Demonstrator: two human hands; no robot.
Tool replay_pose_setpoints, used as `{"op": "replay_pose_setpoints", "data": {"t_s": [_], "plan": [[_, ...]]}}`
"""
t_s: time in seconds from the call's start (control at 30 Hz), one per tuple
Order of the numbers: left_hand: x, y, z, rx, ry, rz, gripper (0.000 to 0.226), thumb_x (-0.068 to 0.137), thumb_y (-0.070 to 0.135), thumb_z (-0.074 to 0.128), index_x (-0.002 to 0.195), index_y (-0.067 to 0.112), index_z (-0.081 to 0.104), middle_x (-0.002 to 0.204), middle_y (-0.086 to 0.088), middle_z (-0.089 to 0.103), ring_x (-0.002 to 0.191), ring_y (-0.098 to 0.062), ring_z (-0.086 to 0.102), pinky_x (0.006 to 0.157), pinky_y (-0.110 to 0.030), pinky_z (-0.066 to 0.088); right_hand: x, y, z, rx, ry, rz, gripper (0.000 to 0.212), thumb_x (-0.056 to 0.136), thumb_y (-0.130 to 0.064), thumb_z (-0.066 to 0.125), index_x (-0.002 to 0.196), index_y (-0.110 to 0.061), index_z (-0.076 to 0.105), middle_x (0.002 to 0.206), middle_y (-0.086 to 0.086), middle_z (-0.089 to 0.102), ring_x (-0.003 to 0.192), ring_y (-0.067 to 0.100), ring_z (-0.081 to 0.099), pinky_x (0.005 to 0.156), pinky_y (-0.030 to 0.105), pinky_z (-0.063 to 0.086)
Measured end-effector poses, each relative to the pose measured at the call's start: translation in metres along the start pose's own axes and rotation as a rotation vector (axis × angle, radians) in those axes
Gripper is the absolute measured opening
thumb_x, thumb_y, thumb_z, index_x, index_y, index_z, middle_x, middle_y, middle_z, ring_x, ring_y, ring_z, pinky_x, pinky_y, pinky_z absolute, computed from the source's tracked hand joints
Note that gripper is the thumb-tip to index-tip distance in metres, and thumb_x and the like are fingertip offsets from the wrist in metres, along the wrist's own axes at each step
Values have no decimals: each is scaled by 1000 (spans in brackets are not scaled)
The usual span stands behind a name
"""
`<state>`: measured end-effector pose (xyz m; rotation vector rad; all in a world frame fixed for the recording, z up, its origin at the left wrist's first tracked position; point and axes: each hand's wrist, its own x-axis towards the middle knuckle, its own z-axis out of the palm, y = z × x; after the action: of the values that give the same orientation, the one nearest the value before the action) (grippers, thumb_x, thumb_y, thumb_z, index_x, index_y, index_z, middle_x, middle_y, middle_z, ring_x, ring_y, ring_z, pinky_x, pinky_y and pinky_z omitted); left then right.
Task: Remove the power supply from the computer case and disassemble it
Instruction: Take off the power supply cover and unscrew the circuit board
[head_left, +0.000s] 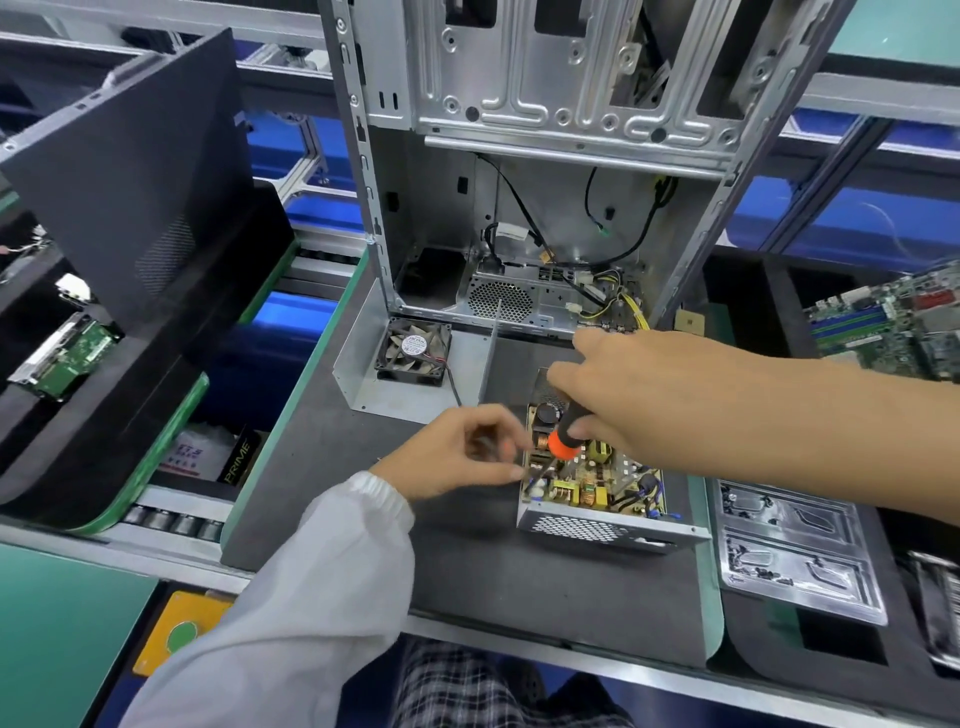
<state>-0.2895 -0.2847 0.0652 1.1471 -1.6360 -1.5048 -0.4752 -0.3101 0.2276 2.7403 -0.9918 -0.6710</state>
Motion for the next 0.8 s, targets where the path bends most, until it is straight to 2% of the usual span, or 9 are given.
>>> {"op": "replay_pose_setpoints", "data": {"t_s": [0.07, 0.2, 0.27, 0.33, 0.43, 0.57, 0.67, 0.8], "plan": [[-10, -19, 2, 105, 79, -60, 12, 82, 3, 75, 89, 12, 70, 76, 4, 60, 72, -8, 56, 73, -25, 48, -2, 3, 1, 18, -2, 15, 23, 97, -38, 47, 108, -18, 46, 87, 0, 32, 53, 11, 33, 42, 25, 21], [-13, -33, 24, 239, 83, -91, 16, 78, 4, 79, 88, 14, 71, 85, -1, 62, 67, -5, 55, 64, -16, 42, -4, 7, -3, 78, -8, 36, 27, 98, -42, 44, 108, -17, 46, 91, 1, 36, 65, 21, 41, 47, 29, 27], [-8, -33, 30, 293, 142, -77, 14, 77, 7, 80, 82, 14, 69, 86, -3, 65, 65, -7, 54, 62, -12, 40, -5, 8, -5, 110, -11, 41, 28, 98, -43, 43, 109, -17, 46, 91, 1, 35, 69, 22, 43, 54, 31, 33], [-3, -33, 34, 329, 225, -74, 17, 76, 14, 83, 76, 11, 66, 82, -3, 64, 65, -11, 54, 62, -13, 41, -4, 9, -5, 135, -17, 49, 28, 98, -43, 43, 110, -18, 46, 88, -2, 32, 68, 20, 43, 54, 30, 33], [1, -35, 38, 360, 277, -84, 24, 78, 22, 82, 69, 18, 60, 71, 5, 58, 62, -9, 51, 62, -19, 44, -4, 13, -3, 179, -11, 67, 30, 97, -45, 44, 110, -19, 47, 82, -4, 30, 67, 19, 43, 54, 29, 33], [1, -38, 37, 336, 308, -102, 27, 77, 27, 83, 68, 20, 58, 59, 13, 53, 53, -2, 45, 57, -13, 41, -6, 22, 0, 259, -3, 95, 28, 95, -47, 45, 103, -21, 47, 90, -2, 38, 80, 23, 54, 61, 33, 40], [3, -35, 37, 291, 287, -109, 21, 77, 20, 83, 75, 18, 62, 65, 10, 57, 55, -3, 45, 58, -14, 43, -10, 27, 1, 315, 7, 94, 27, 95, -48, 46, 99, -22, 46, 90, -2, 40, 82, 23, 55, 69, 36, 47], [-1, -36, 35, 235, 241, -128, 23, 80, 6, 78, 78, 25, 64, 78, 2, 62, 61, -5, 54, 51, -18, 46, -20, 36, 2, 380, 14, 117, 27, 94, -49, 45, 98, -23, 47, 88, -6, 39, 83, 19, 51, 74, 37, 47]]}}
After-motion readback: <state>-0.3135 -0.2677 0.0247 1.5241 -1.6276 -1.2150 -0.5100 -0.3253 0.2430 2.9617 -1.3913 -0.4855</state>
